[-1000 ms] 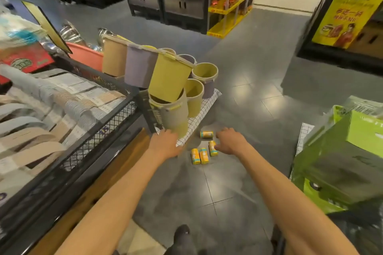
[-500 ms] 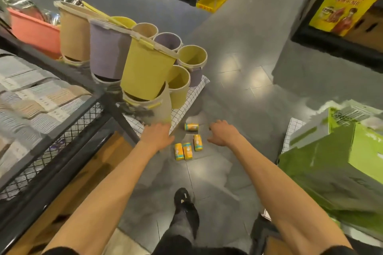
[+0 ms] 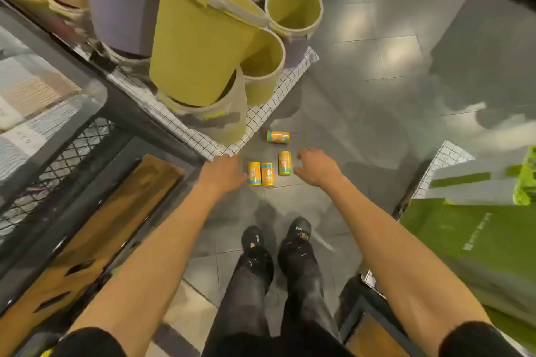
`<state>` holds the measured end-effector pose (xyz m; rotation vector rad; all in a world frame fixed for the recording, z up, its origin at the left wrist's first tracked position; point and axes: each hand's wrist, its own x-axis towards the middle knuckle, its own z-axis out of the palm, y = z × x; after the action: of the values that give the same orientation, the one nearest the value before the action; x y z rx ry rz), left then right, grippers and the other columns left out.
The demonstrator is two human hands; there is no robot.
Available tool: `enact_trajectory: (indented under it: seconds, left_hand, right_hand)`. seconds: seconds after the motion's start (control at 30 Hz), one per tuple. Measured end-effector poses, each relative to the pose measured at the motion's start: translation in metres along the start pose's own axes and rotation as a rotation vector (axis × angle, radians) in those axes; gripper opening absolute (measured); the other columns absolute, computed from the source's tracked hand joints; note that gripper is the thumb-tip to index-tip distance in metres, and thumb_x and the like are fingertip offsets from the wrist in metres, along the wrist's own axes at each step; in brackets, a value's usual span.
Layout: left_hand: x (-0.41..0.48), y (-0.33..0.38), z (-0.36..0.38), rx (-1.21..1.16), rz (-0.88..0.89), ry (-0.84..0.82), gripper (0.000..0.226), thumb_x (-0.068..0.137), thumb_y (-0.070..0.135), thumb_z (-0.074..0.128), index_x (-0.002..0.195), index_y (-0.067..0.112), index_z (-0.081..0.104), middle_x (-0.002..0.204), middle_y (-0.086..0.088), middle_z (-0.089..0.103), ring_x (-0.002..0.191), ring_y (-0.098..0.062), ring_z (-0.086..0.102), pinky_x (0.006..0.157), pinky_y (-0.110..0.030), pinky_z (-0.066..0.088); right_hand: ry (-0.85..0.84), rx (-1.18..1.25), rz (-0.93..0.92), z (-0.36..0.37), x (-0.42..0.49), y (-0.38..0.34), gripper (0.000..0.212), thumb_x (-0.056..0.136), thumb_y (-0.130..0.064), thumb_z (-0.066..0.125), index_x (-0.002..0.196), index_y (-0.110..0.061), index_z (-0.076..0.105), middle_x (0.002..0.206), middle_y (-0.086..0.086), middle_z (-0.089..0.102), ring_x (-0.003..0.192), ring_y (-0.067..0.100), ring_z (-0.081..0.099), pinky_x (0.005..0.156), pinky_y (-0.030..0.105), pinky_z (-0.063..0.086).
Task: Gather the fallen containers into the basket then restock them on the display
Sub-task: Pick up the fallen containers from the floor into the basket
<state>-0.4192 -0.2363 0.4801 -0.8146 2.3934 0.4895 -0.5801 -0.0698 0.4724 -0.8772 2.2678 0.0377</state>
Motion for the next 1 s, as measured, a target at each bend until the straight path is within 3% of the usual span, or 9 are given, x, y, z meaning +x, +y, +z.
enact_trajectory:
  seconds: [0.33,0.57,0.73,0.87,1.0]
  left_hand:
    - [0.175,-0.026,0.122,-0.094,-0.067,-0.071,0.042,0.090,0.042,0.051,0.120,0.013,0.054,0.120,-0.014,0.060,0.113,-0.034,0.055,0.091,-0.047,0.049]
    - [0.316,-0.050,0.258,-0.089,-0.119,-0.133,0.049,0.093,0.043,0.049,0.132,0.014,0.054,0.136,-0.013,0.053,0.125,-0.033,0.051,0.099,-0.043,0.044]
    - [0.408,-0.070,0.346,-0.091,-0.109,-0.097,0.041,0.088,0.044,0.060,0.115,0.012,0.062,0.123,-0.013,0.061,0.112,-0.032,0.058,0.082,-0.034,0.044]
    - [0.461,-0.083,0.403,-0.093,-0.119,-0.086,0.041,0.089,0.045,0.055,0.113,0.012,0.060,0.121,-0.015,0.062,0.112,-0.032,0.059,0.088,-0.037,0.049]
    - [0.487,-0.089,0.443,-0.177,-0.184,-0.076,0.043,0.092,0.045,0.051,0.116,0.009,0.054,0.120,-0.017,0.061,0.110,-0.036,0.058,0.084,-0.040,0.047]
  right_hand:
    - [-0.064,0.019,0.029,0.113,0.184,0.055,0.043,0.096,-0.034,0.053,0.132,-0.010,0.052,0.131,0.014,0.054,0.122,0.033,0.048,0.093,0.041,0.046]
    - [-0.055,0.111,0.064,0.242,0.328,0.112,0.043,0.096,-0.035,0.055,0.130,-0.010,0.055,0.132,0.016,0.056,0.123,0.034,0.050,0.096,0.039,0.044]
    - [-0.043,0.118,0.100,0.324,0.427,0.144,0.046,0.093,-0.033,0.058,0.130,-0.006,0.054,0.133,0.018,0.055,0.122,0.035,0.052,0.095,0.039,0.045]
    - [-0.031,0.131,0.189,0.374,0.487,0.164,0.049,0.095,-0.034,0.055,0.131,-0.002,0.050,0.132,0.021,0.054,0.120,0.038,0.052,0.093,0.041,0.046]
    - [0.004,0.152,0.246,0.409,0.520,0.176,0.056,0.095,-0.045,0.054,0.133,-0.004,0.048,0.129,0.018,0.056,0.115,0.036,0.055,0.089,0.041,0.047]
